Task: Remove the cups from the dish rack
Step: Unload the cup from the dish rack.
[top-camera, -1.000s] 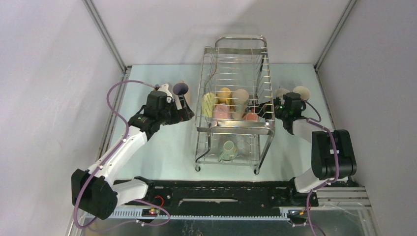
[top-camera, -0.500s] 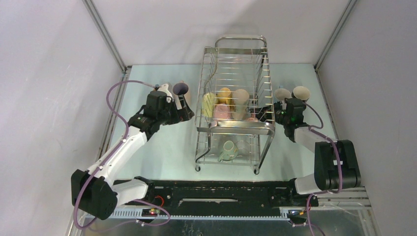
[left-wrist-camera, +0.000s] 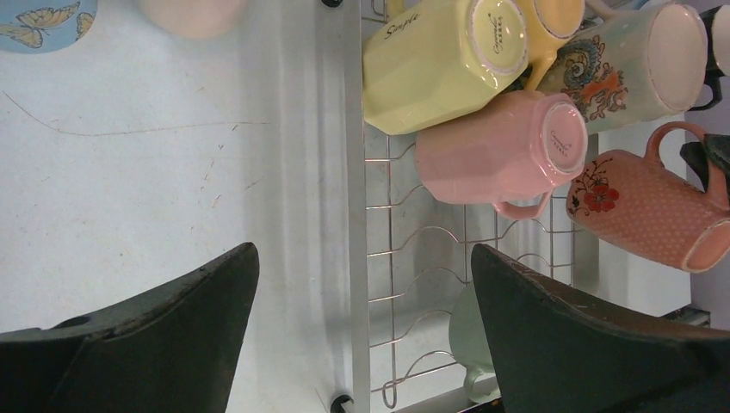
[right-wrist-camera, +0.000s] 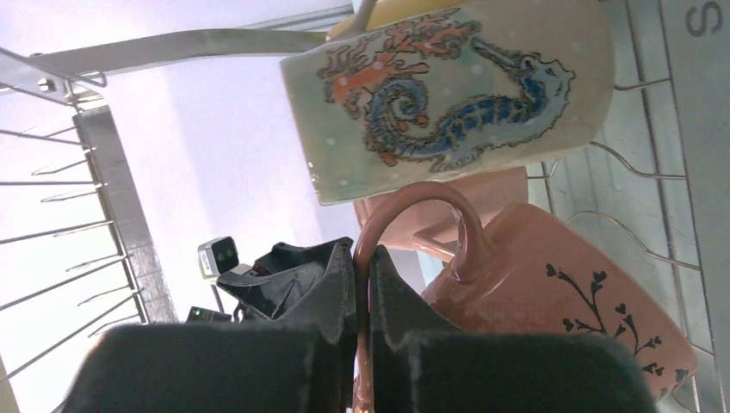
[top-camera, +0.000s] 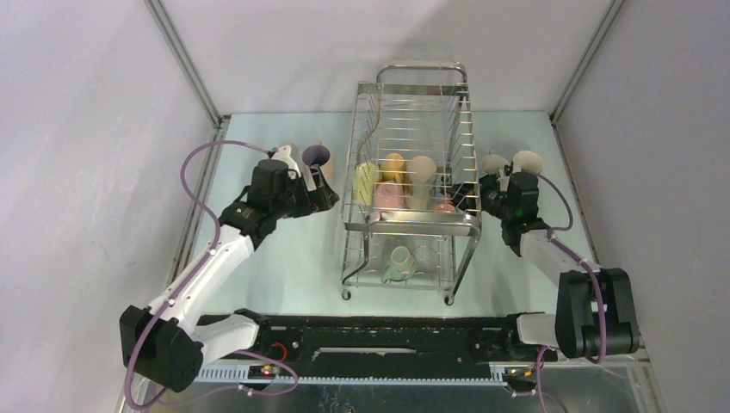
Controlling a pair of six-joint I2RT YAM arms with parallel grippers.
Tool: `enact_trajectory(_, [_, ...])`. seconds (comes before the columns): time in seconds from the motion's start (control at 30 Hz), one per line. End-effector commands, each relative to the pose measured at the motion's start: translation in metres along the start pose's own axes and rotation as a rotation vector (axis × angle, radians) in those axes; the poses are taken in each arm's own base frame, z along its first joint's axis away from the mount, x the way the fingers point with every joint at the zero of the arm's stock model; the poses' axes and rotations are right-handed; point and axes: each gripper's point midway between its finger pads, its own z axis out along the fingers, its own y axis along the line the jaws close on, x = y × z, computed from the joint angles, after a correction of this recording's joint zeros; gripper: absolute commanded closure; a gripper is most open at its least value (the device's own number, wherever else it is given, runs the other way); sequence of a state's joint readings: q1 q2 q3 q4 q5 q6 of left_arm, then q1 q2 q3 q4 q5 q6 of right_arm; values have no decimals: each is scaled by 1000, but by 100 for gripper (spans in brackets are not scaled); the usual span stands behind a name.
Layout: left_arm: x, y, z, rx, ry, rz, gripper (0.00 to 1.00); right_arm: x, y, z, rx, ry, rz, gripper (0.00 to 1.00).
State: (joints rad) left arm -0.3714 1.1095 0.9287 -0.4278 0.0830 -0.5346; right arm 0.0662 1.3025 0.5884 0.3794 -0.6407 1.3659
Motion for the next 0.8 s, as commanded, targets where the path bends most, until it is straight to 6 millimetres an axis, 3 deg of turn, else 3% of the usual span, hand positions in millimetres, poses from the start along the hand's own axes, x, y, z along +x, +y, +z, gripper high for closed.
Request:
enact_trajectory(0.0, [-25,-20,-14,60,-84,3,0,4,33,-10,-104,-12,-87,100])
enact_trajectory(0.33, [-27,-21,-20,69,-99,1,0,8,44,-22,-137,-40,-168,100])
enact_trajectory(0.7, [-45,-29,-34,85,-139,14,0,-1,59,-45,-169,-98,-200,100])
enact_trajectory(0.77, [-51,-31,-37,87,-150,18,0,-12,62,-54,-175,-141,-202,100])
